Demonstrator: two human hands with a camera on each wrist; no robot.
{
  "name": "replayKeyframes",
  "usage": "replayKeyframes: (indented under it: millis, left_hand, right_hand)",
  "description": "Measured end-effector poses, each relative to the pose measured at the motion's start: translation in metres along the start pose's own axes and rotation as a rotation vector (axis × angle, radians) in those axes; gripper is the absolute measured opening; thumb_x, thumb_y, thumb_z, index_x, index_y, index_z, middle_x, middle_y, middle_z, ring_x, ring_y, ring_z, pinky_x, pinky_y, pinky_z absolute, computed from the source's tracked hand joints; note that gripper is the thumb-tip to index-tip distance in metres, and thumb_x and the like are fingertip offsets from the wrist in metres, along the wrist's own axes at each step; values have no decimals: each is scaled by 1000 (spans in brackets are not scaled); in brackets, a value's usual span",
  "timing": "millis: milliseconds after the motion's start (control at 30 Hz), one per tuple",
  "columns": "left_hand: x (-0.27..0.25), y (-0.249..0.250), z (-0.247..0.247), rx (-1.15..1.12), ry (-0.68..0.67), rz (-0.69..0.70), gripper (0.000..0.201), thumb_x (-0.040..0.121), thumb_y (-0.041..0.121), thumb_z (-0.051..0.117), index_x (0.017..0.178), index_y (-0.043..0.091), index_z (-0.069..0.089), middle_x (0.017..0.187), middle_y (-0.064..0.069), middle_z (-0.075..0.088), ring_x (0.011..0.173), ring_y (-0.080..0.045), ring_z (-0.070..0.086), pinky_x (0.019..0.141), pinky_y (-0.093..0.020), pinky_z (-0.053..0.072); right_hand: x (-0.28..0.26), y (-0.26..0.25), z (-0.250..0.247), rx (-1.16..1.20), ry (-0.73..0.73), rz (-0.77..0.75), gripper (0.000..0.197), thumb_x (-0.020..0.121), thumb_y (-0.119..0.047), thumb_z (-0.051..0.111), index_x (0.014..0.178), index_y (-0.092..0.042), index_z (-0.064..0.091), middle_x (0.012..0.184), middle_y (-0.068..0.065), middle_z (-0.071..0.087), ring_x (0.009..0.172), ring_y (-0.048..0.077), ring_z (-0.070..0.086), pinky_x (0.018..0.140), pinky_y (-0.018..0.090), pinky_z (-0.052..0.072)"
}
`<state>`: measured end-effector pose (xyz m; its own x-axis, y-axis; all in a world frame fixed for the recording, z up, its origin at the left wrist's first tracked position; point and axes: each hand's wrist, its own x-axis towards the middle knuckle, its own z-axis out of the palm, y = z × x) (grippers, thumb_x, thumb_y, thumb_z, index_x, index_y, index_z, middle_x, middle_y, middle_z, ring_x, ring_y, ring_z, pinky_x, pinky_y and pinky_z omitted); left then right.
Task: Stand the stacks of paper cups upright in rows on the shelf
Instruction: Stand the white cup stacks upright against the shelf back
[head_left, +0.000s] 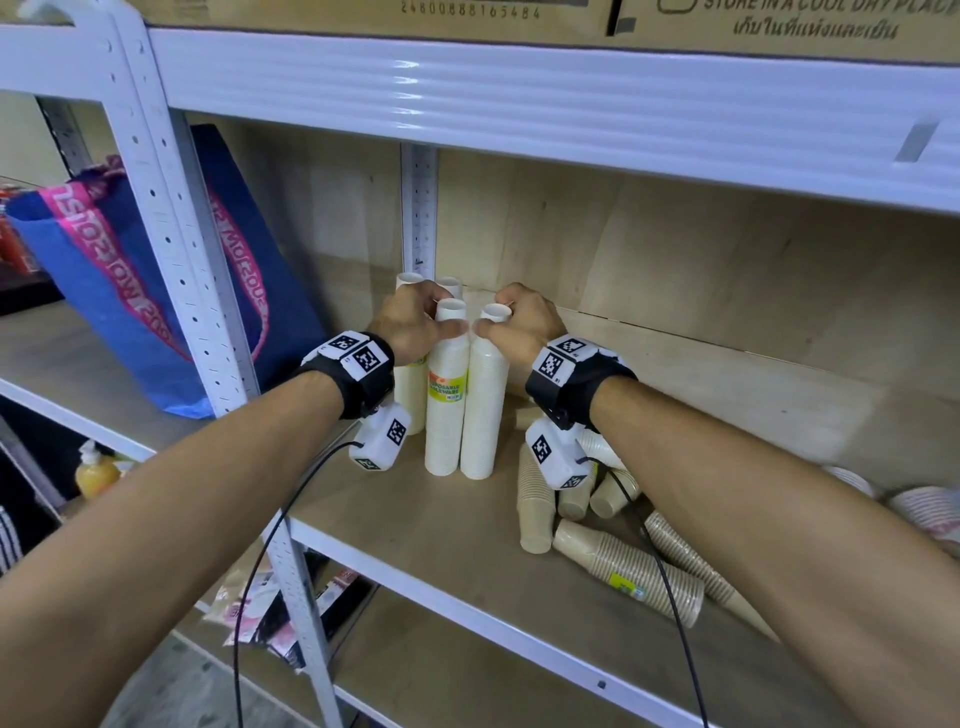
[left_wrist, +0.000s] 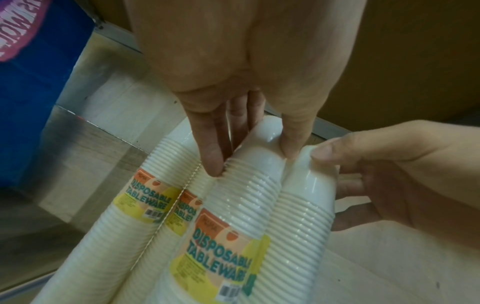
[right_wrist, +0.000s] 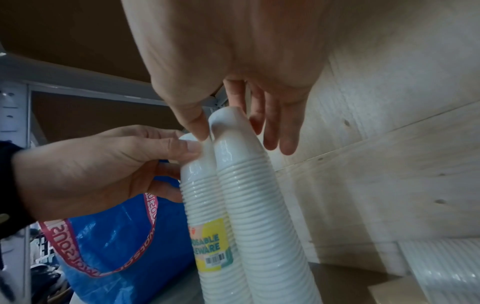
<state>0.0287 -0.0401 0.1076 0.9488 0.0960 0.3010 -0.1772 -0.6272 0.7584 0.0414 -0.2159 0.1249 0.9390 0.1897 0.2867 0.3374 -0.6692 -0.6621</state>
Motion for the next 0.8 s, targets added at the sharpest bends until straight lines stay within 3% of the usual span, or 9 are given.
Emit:
replayKeyframes:
  millis: [100, 200, 300, 433, 533, 667, 800]
  left_hand:
    - [1, -2, 1, -5, 4, 3, 38, 82, 34, 76, 114, 19, 63, 105, 0, 65, 95, -17, 63, 81, -31, 53]
    - [1, -4, 1, -7, 18, 5, 39, 81, 35, 77, 113, 18, 64, 105, -1, 66, 95, -19, 63, 83, -33, 54]
    - [2, -5, 2, 12, 30, 5, 40, 80, 37, 77, 113, 18, 64, 103, -1, 66, 94, -19, 63, 84, -33, 54]
    - [4, -6, 2, 14, 32, 9, 41, 80, 38, 77, 114, 19, 63, 103, -1, 65, 93, -19, 63, 82, -31, 53]
    - [5, -7, 3, 14, 40, 6, 42, 80, 38, 76, 115, 18, 63, 103, -2, 66, 93, -19, 63, 81, -31, 52]
    - [6, -7, 3, 17, 37, 1, 41, 82, 37, 75, 117, 18, 63, 103, -1, 65, 93, -19, 62, 78, -29, 50]
    - [6, -6, 3, 27, 33, 1, 43, 82, 37, 75, 118, 18, 62, 103, 0, 64, 93, -18, 62, 77, -28, 49]
  right_hand:
    - [2, 1, 3, -45, 36, 15, 46, 77, -40, 71, 114, -16, 60, 109, 2, 63, 94, 24, 61, 77, 33, 52]
    - [3, 1, 3, -38, 8, 10, 36, 81, -29, 68, 113, -15, 60, 109, 5, 64, 97, 26, 61, 76, 31, 50]
    - [2, 1, 3, 0, -12, 3, 42, 81, -22, 65, 122, -14, 56, 118, 6, 62, 107, 28, 59, 78, 28, 46]
    - [1, 0, 3, 6, 38, 23, 62, 77, -37, 73, 130, -15, 52, 123, 4, 60, 109, 25, 59, 86, 33, 51]
    - [2, 2, 2, -26, 56, 21, 45, 78, -37, 73, 114, -13, 60, 109, 4, 64, 96, 25, 62, 78, 33, 52]
    - [1, 1, -3, -8, -11, -3, 32, 81, -21, 67, 110, -11, 62, 107, 7, 65, 98, 27, 62, 80, 34, 52]
    - [0, 0, -4, 32, 0, 15, 46, 79, -28, 71, 121, -14, 58, 114, 4, 62, 103, 25, 60, 84, 30, 50]
